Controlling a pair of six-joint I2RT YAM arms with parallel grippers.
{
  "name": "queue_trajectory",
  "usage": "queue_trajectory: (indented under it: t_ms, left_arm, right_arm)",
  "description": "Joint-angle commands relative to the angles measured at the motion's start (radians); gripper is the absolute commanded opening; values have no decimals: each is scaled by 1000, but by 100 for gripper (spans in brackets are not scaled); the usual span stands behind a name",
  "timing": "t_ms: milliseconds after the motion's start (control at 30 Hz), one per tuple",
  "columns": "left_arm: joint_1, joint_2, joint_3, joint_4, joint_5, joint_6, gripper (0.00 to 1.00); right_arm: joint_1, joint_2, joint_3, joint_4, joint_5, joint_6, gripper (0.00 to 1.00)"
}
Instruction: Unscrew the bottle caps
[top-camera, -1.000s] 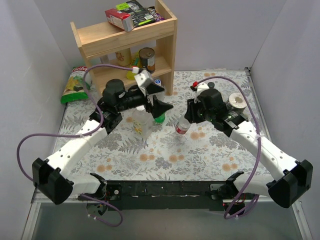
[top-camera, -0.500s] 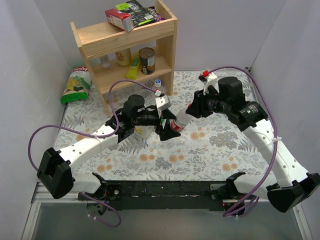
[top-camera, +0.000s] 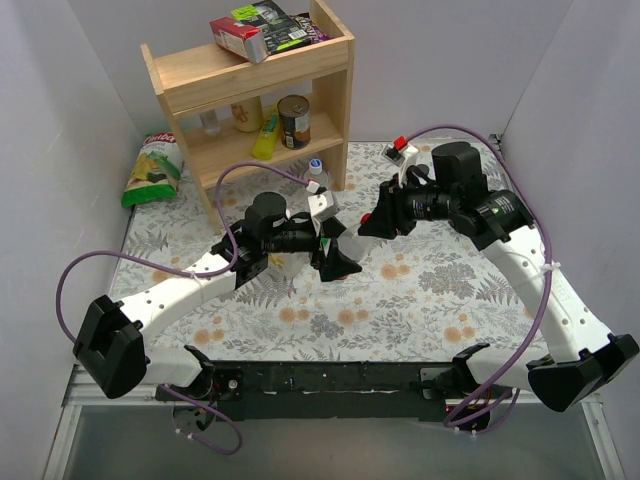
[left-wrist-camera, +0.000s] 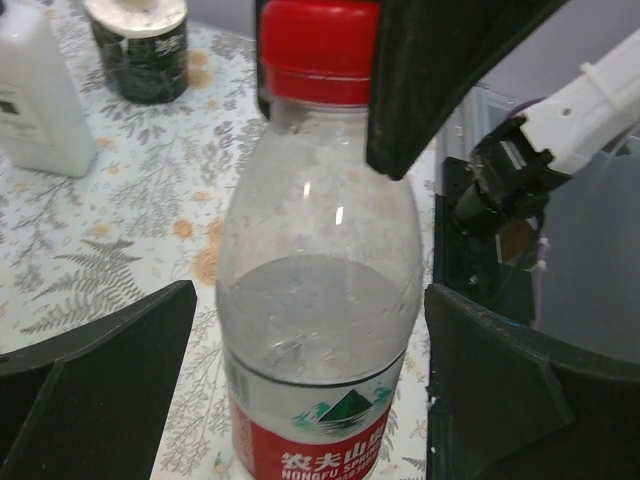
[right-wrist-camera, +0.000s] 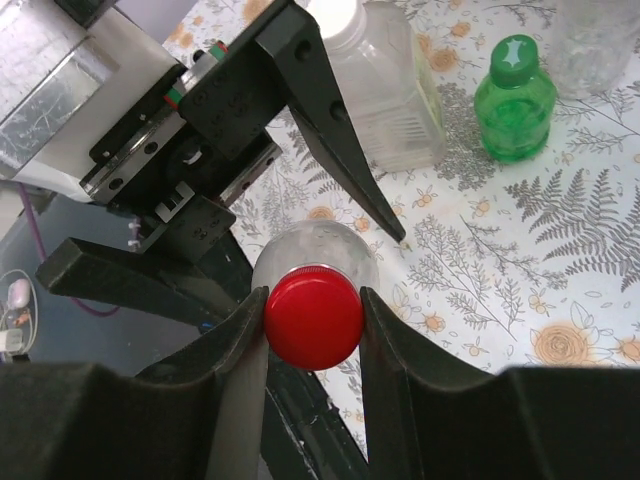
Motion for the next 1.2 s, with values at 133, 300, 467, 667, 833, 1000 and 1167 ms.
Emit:
queue_trajectory:
  t_ms: [133, 300, 467, 667, 833, 1000, 1167]
  left_arm:
    - [-4, 18, -15, 144, 215, -117, 98]
    - [-8, 47, -31, 195, 223, -187, 66]
    - [-8, 44, -20, 154, 128, -187, 43]
    - [-9, 21, -41, 160, -9, -212, 34]
    - [-9, 4, -43, 132, -136, -229, 33]
    - [-14, -1, -55, 132, -199, -241, 33]
    - [-14, 1, -66, 148, -205, -261, 34]
  right_arm:
    - [-3, -27, -17, 86, -136, 25, 1]
    - [-3, -38, -38, 132, -152, 37, 1]
    - [-3, -57, -49, 144, -100, 74, 3]
    - [-3, -96, -77, 247, 30, 123, 54]
    - [-3, -127, -130, 388, 184, 235, 64]
    - [0, -178, -244, 528, 250, 319, 66]
    - [24, -189, -291, 564, 310, 362, 66]
